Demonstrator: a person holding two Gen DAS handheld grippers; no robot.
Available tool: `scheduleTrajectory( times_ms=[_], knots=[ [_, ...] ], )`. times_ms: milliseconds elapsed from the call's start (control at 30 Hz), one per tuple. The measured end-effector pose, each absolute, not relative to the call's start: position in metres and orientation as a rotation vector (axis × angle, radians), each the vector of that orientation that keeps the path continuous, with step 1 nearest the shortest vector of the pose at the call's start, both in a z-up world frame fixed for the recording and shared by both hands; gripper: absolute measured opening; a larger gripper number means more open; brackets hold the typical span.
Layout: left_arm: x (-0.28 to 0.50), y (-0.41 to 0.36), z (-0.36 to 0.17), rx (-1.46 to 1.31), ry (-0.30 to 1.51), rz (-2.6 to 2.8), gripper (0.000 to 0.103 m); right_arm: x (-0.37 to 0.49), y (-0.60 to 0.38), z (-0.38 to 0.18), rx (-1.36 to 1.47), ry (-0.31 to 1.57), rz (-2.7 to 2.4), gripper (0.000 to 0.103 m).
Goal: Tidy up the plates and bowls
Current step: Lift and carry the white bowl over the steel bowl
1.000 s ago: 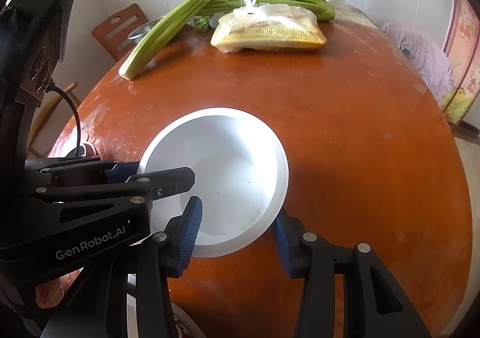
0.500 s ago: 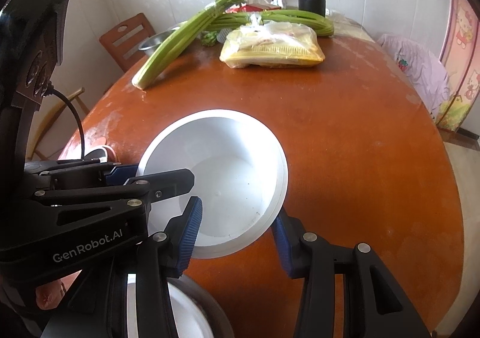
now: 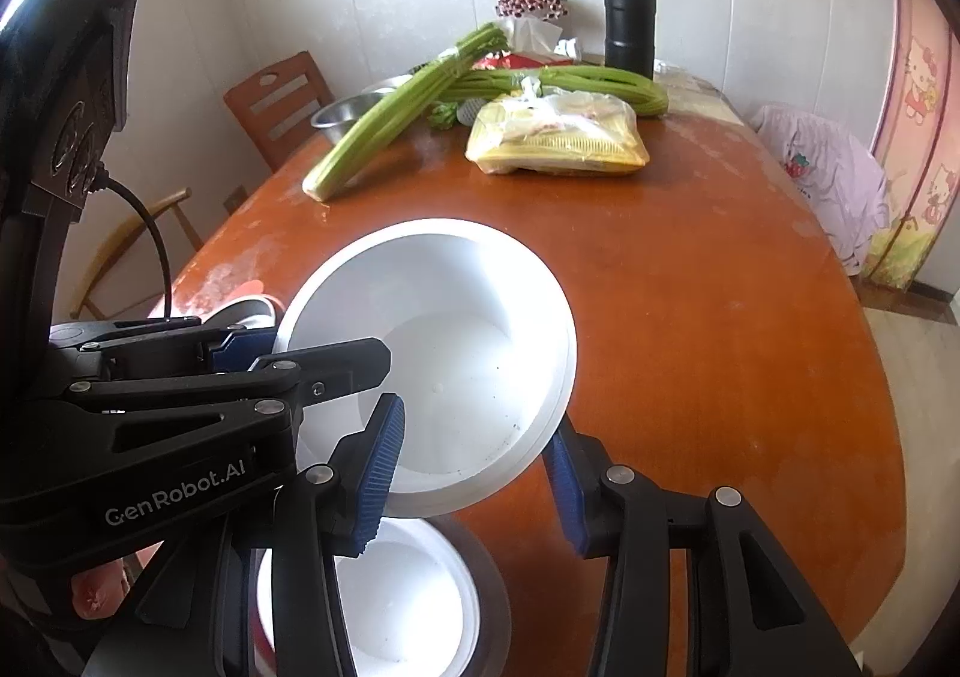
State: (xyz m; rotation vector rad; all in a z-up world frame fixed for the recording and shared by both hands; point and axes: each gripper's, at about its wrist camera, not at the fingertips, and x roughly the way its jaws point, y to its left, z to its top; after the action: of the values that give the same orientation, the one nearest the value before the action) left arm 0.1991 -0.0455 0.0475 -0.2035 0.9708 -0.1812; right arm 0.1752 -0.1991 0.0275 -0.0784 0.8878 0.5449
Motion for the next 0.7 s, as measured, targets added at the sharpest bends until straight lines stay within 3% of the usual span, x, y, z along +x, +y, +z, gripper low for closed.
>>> scheduleTrajectory(
  times_ms=[700],
  knots=[
    [0.144,-0.056,0.066,-0.180,0.917,-0.185,0.024,0.113,-0.209,0.048,-0.074,0.830,0.559,0.049]
  ],
)
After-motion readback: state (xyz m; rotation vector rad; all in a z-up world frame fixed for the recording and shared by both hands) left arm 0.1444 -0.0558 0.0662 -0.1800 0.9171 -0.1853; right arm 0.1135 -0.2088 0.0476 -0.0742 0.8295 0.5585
